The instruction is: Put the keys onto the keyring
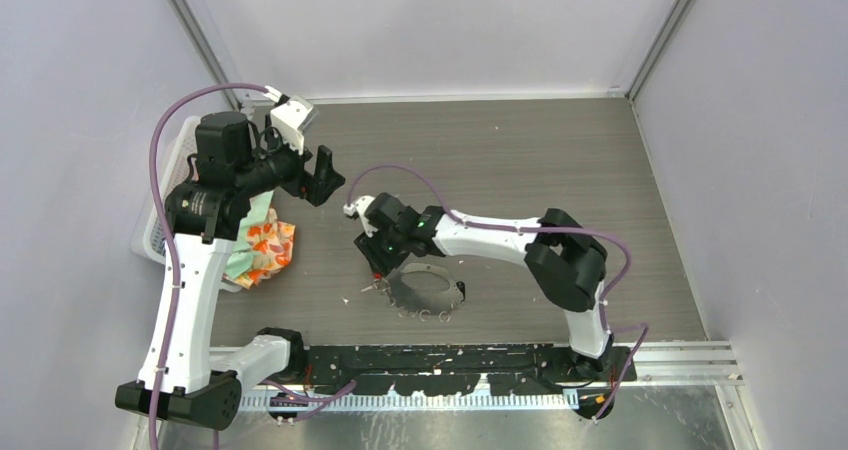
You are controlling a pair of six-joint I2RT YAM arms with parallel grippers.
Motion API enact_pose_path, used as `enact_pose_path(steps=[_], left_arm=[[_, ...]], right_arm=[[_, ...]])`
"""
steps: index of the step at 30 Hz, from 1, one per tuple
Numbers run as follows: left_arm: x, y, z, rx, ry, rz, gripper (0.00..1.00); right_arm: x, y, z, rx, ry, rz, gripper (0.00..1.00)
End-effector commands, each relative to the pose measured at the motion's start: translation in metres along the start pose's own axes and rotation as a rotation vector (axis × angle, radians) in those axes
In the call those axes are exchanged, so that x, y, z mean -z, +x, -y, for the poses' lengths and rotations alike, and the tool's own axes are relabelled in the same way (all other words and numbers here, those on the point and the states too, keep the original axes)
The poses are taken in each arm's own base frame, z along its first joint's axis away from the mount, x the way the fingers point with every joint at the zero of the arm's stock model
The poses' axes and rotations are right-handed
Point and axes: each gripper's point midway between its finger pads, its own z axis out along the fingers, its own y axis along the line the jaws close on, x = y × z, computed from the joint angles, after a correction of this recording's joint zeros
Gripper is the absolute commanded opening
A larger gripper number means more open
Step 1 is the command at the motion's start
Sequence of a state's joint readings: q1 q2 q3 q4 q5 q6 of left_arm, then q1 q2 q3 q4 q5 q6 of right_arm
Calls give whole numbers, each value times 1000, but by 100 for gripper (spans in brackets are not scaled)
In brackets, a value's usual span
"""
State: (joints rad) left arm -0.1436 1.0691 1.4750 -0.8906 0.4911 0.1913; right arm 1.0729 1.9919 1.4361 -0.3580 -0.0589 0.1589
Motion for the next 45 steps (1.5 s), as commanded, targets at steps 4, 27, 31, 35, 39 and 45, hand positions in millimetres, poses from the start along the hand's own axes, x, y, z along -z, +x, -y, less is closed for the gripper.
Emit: enact_pose_path(steps=[4, 27, 31, 35, 39, 45], left_arm=[[5, -17, 2, -36, 10, 56, 82], [5, -9, 8, -37, 41, 35, 72], [6, -8, 8, -39, 41, 31, 71], [6, -8, 8, -42, 40, 32, 71], [6, -8, 8, -43, 40, 32, 71], [7, -7, 9, -43, 43, 29, 70]], right_arm=[[31, -5, -15, 23, -133, 53, 44], [-2, 21, -6, -3, -102, -4, 37], [-7, 22, -4, -4, -95, -3, 29], [-12, 26, -5, -8, -105, -20, 23], [-12, 29, -8, -6, -118, -24, 13], [11, 14, -9, 60, -130, 68, 1]])
